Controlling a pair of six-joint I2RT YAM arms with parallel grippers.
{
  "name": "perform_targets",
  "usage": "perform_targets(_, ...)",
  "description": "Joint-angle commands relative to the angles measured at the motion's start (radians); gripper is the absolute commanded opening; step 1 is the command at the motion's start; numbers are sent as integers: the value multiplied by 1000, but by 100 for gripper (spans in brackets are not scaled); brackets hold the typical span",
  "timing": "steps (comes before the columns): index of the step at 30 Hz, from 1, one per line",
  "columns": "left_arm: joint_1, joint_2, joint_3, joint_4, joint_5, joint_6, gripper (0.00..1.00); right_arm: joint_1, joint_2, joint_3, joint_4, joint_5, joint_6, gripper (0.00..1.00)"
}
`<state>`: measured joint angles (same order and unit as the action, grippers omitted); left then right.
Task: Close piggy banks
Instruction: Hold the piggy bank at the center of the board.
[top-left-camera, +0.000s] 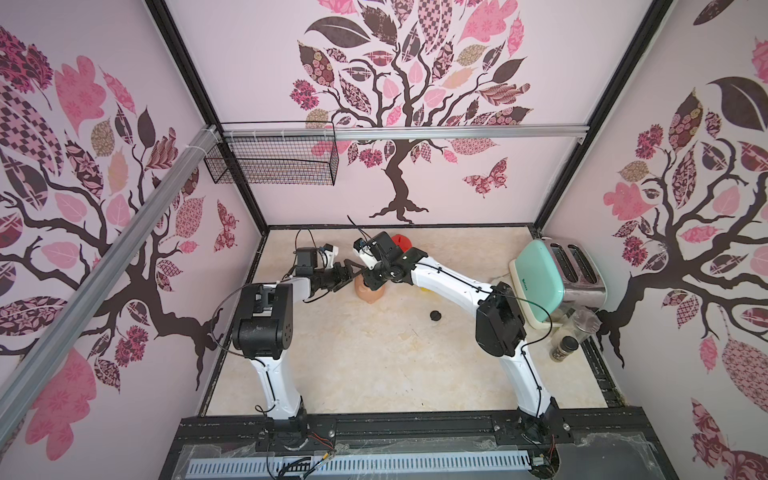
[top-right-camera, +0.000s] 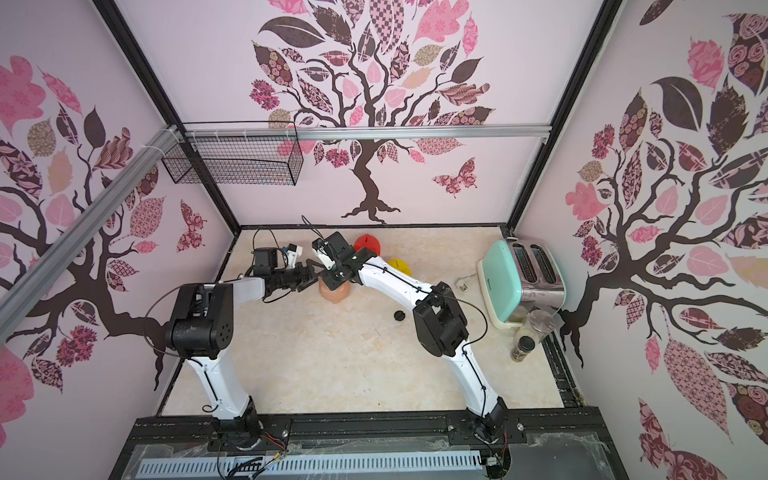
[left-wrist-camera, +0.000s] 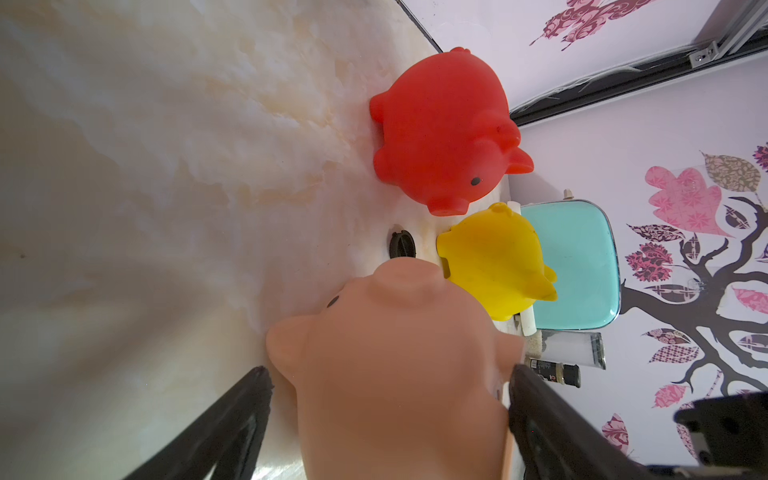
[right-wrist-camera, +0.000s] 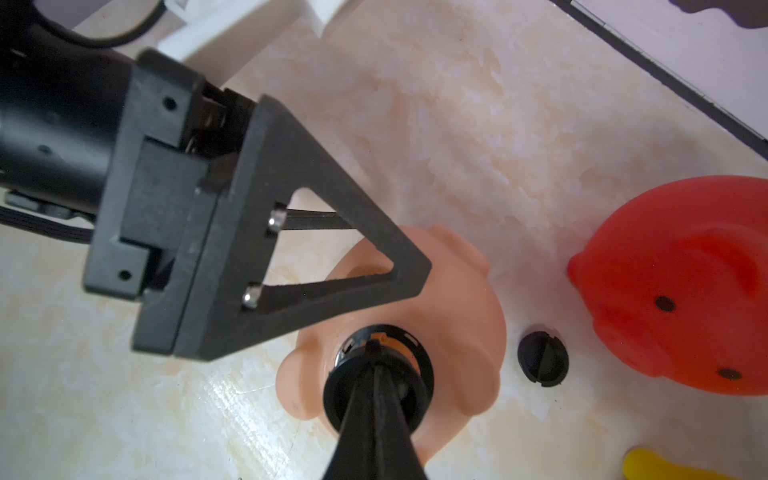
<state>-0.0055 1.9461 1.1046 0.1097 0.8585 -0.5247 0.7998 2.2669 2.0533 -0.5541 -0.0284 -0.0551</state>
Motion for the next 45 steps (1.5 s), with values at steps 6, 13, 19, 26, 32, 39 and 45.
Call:
perform_targets(6,-4,45,27,-19,1,10,90,-3,34,54,-38,12,-15,0)
perform_targets(13,-4,55,30,-34,-9,19,89,-4,49,64,-50,32,-28,0)
perform_targets(19,-4,58,32,-35,-6,17,89,-4,60,70,-64,51,-40,0)
perform_targets(26,-4,64,35,-35,-3,12,89,-4,75,83,-84,62,-51,0)
perform_targets(32,-3,66,35,-36,-1,13,89,-3,94,98,-101,73,-60,0)
perform_targets(39,-4,74,37,-39,0,12,89,-3,111,102,-121,72,-65,0)
perform_targets(45,-5,83,41,-44,0,12,89,-4,136,96,-146,76,-69,0)
